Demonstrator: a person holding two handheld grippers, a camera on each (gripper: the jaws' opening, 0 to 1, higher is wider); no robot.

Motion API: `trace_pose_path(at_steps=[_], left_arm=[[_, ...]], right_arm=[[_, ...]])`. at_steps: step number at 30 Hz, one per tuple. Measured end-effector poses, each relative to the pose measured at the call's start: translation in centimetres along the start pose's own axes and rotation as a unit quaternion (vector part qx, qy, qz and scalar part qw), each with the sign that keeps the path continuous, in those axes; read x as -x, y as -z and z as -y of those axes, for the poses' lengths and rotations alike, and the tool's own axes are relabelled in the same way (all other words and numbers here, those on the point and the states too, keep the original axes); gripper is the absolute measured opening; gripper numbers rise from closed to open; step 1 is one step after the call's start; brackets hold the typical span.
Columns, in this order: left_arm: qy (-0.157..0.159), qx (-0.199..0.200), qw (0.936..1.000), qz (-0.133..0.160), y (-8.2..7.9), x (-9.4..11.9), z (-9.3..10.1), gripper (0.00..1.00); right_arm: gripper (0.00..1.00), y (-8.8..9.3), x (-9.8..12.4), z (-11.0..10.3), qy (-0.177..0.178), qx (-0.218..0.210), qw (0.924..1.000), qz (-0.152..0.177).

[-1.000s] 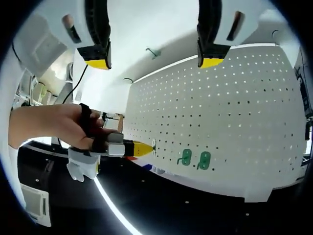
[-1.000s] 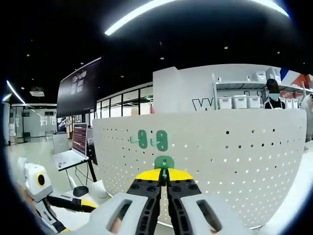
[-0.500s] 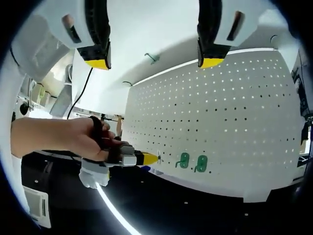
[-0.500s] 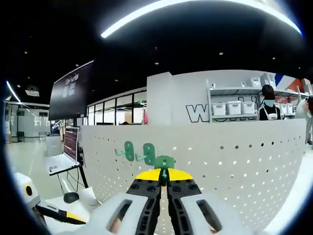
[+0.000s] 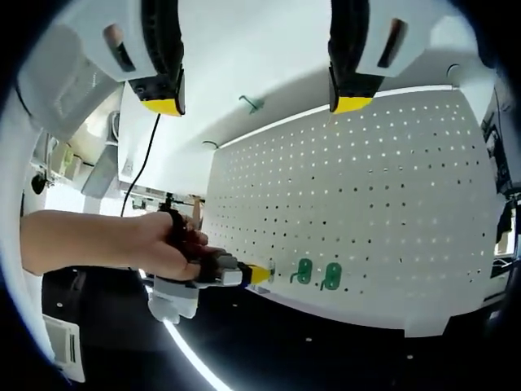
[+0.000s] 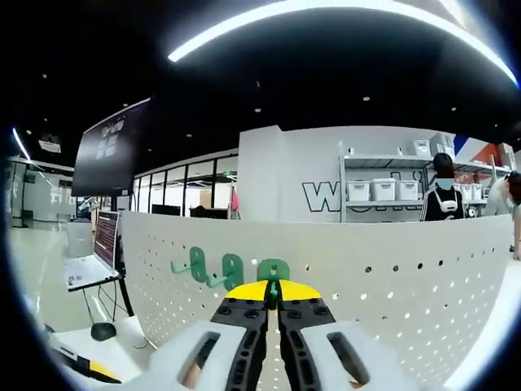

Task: Insert the hook assembly into the mounting plate slot until the hook locks in place.

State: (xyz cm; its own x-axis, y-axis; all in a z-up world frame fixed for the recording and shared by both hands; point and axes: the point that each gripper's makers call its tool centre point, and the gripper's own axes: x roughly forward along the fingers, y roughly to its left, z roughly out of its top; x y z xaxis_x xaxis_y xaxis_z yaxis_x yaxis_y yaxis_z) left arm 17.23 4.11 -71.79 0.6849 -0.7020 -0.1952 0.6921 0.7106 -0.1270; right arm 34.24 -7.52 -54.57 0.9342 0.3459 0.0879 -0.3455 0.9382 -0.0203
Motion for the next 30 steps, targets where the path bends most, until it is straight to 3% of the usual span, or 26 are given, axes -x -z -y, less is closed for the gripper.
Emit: trace_pose_path(at_steps=[30], left_arm=[[-0.009, 0.012, 0.9997, -0.018, 1.8, 0.8, -0.3, 0.73]], right_arm=[[0.01, 0.6, -1.2, 0.4, 0.005, 0.008, 0.9999, -0.004]])
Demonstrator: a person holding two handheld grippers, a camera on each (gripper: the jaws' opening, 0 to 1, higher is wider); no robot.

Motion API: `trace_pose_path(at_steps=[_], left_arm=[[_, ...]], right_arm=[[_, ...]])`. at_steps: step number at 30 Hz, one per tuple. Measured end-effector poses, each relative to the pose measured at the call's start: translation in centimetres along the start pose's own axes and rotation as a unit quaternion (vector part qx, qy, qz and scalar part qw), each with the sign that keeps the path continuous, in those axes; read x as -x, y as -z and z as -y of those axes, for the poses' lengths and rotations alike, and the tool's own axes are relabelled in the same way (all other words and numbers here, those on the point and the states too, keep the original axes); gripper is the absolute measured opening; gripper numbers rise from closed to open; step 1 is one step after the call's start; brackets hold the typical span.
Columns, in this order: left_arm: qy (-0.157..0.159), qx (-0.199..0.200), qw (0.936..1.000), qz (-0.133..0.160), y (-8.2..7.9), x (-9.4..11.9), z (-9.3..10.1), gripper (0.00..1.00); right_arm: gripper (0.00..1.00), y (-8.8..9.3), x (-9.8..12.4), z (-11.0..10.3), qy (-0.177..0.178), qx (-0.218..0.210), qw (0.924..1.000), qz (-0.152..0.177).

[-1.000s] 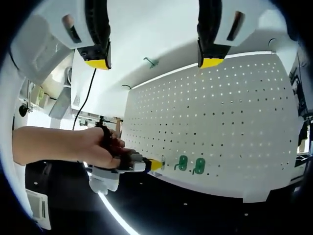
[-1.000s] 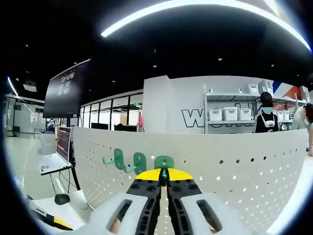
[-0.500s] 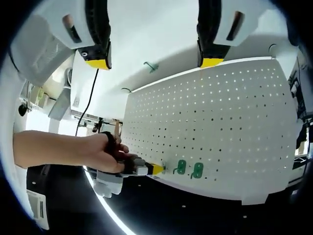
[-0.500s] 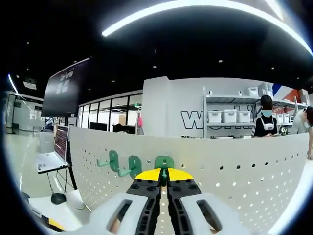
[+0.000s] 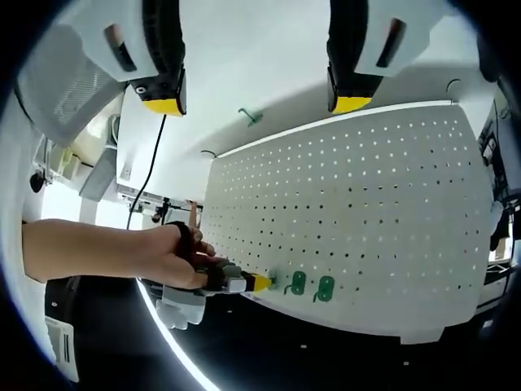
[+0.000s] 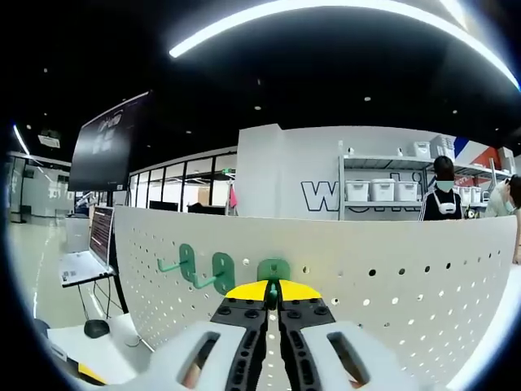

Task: Insert the hook assembly into the mounting plate slot until the hook locks in place.

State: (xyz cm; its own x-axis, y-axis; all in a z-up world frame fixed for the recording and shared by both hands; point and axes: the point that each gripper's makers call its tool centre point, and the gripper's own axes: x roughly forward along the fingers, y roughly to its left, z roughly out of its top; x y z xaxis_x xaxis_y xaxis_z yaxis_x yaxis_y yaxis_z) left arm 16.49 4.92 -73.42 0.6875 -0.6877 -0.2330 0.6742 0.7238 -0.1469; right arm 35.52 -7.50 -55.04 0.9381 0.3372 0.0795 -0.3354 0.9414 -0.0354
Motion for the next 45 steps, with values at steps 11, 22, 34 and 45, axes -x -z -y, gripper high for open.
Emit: trace_pose_path(at_steps=[11, 22, 34, 45], left_arm=[[-0.002, 0.002, 1.0000, -0.003, 0.1, 0.0, -0.4, 0.72], [-0.007, 0.003, 0.9999, -0.008, 0.6, 0.4, -0.7, 0.71], [-0.008, 0.005, 0.9999, -0.013, 1.1, 0.7, -0.8, 0.71], [-0.021, 0.009, 0.9994, -0.025, 1.6, 1.1, -1.6, 0.70]], right_arm=[[0.01, -0.3, -0.5, -0.1, 0.000, 0.004, 1.0000, 0.004], [0.01, -0.2, -0.4, -0.4, 0.012, 0.009, 0.9999, 0.001], [0.01, 0.1, -0.7, 0.0, 0.027, 0.002, 0.9996, -0.001], [0.01, 0.2, -1.1, 0.2, 0.098, -0.010, 0.9951, -0.003]])
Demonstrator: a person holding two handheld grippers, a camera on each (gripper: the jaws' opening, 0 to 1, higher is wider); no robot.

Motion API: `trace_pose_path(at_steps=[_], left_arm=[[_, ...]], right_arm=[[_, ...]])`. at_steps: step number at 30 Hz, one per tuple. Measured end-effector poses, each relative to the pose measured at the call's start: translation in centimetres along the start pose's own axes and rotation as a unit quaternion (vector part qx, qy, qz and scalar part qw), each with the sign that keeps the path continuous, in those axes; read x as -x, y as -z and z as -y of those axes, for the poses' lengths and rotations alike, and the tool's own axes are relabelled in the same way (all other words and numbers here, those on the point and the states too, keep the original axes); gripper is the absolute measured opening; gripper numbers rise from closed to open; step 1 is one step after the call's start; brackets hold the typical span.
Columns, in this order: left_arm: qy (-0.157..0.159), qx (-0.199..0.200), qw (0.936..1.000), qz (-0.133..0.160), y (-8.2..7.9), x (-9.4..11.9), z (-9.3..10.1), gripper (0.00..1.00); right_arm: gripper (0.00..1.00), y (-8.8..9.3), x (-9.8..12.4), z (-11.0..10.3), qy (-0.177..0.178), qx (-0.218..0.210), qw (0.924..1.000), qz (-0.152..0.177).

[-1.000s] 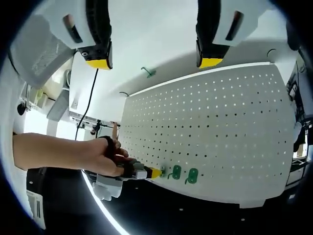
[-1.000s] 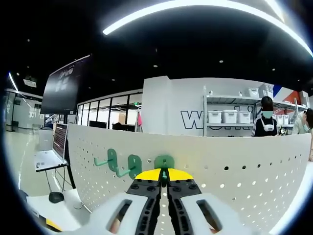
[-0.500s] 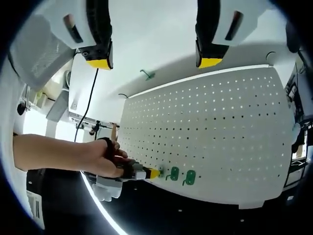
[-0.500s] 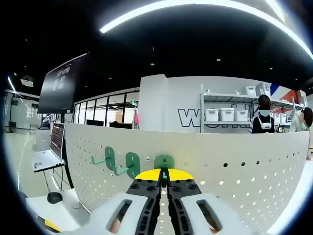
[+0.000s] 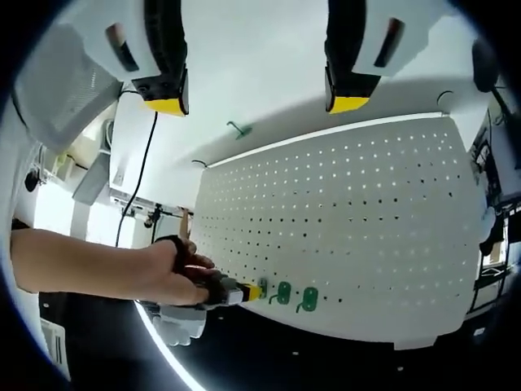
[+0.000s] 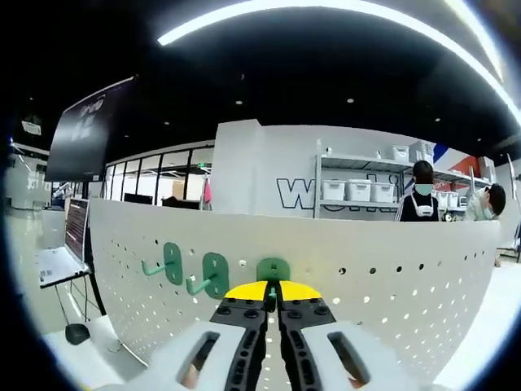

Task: Insert the hook assembly into the mounting plate slot until the hook locks in place.

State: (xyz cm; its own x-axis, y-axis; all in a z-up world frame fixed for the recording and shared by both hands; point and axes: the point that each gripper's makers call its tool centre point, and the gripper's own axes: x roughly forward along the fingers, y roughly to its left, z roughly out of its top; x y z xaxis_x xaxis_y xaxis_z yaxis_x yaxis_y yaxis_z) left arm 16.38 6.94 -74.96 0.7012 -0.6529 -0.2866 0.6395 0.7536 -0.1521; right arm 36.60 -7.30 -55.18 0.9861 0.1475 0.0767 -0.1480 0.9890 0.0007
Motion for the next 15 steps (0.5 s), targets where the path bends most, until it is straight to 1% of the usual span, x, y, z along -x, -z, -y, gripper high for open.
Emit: trace_pose_path(at_steps=[1, 6, 7, 15], left_arm=[[0.001, 0.001, 1.0000, -0.001, 0.09, 0.01, 0.03, 0.70], [0.001, 0.001, 1.0000, -0.003, 0.23, 0.01, 0.12, 0.71], [0.002, 0.000, 1.0000, -0.005, 0.29, -0.06, 0.22, 0.71], [0.010, -0.004, 0.9999, -0.013, 0.72, -0.21, 0.60, 0.71]], right_arm=[[0.01, 0.07, 0.04, -0.12, 0.003, 0.014, 0.9999, 0.002], [0.01, 0.14, -0.13, -0.18, 0.020, 0.016, 0.9997, 0.000], [0.01, 0.17, -0.11, -0.09, 0.025, 0.010, 0.9996, -0.002], [0.02, 0.24, 0.07, -0.09, 0.027, 0.005, 0.9996, 0.001]])
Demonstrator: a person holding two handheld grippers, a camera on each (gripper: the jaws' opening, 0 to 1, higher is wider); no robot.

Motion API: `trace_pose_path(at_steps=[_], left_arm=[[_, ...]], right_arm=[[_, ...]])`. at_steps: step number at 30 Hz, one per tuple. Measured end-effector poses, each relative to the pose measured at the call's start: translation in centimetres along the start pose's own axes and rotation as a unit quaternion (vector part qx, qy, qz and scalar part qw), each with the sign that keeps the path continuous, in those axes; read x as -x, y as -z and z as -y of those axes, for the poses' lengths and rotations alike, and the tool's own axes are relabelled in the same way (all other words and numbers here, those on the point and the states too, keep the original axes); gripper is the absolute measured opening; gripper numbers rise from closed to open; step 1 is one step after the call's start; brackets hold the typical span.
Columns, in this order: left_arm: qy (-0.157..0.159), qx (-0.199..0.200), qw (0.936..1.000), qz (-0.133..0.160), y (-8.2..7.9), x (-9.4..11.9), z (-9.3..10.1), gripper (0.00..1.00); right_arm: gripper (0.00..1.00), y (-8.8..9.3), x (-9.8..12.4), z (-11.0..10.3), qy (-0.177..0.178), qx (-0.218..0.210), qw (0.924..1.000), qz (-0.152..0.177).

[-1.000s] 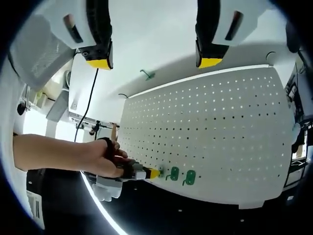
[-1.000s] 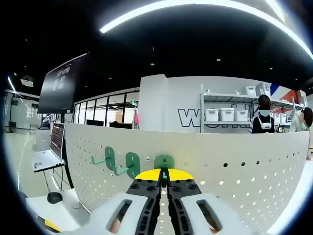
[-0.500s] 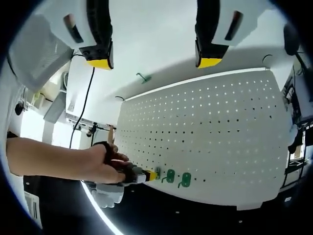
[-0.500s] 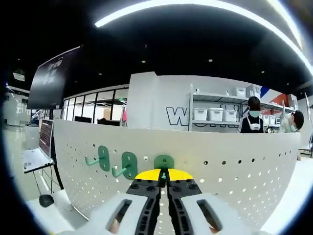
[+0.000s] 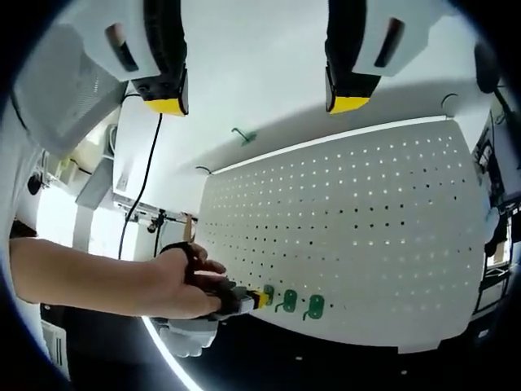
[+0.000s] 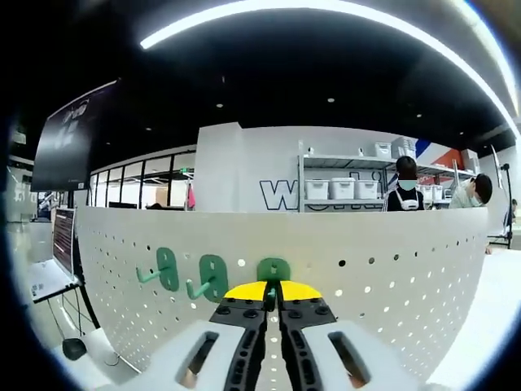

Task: Insert the hook assembly into the mounting plate slot until the hook locks in place.

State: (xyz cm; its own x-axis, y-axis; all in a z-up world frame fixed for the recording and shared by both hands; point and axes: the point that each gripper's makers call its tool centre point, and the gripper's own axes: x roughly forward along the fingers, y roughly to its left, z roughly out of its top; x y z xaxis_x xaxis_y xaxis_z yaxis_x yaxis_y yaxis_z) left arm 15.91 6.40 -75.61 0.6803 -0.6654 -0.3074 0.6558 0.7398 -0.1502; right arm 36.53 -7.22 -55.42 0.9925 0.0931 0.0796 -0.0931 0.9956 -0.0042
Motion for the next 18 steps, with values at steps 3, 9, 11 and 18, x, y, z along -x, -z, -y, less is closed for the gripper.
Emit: trace_pose_path(at_steps=[3, 9, 11, 18], left_arm=[[0.001, 0.004, 1.0000, 0.002, -0.08, -0.01, 0.09, 0.70], [0.003, 0.003, 1.0000, 0.001, -0.02, 0.02, 0.16, 0.70], [0.004, 0.003, 1.0000, 0.000, 0.00, -0.02, 0.20, 0.70], [0.003, 0.003, 1.0000, -0.001, 0.05, 0.02, 0.15, 0.70]], right_arm=[[0.02, 0.08, -0.02, -0.02, -0.004, -0.011, 0.9999, 0.000], [0.03, 0.04, 0.11, -0.02, -0.011, -0.020, 0.9997, -0.001], [0.03, 0.03, 0.13, -0.08, -0.016, -0.018, 0.9997, -0.001], [0.05, 0.06, 0.32, -0.18, -0.034, -0.021, 0.9992, 0.001]])
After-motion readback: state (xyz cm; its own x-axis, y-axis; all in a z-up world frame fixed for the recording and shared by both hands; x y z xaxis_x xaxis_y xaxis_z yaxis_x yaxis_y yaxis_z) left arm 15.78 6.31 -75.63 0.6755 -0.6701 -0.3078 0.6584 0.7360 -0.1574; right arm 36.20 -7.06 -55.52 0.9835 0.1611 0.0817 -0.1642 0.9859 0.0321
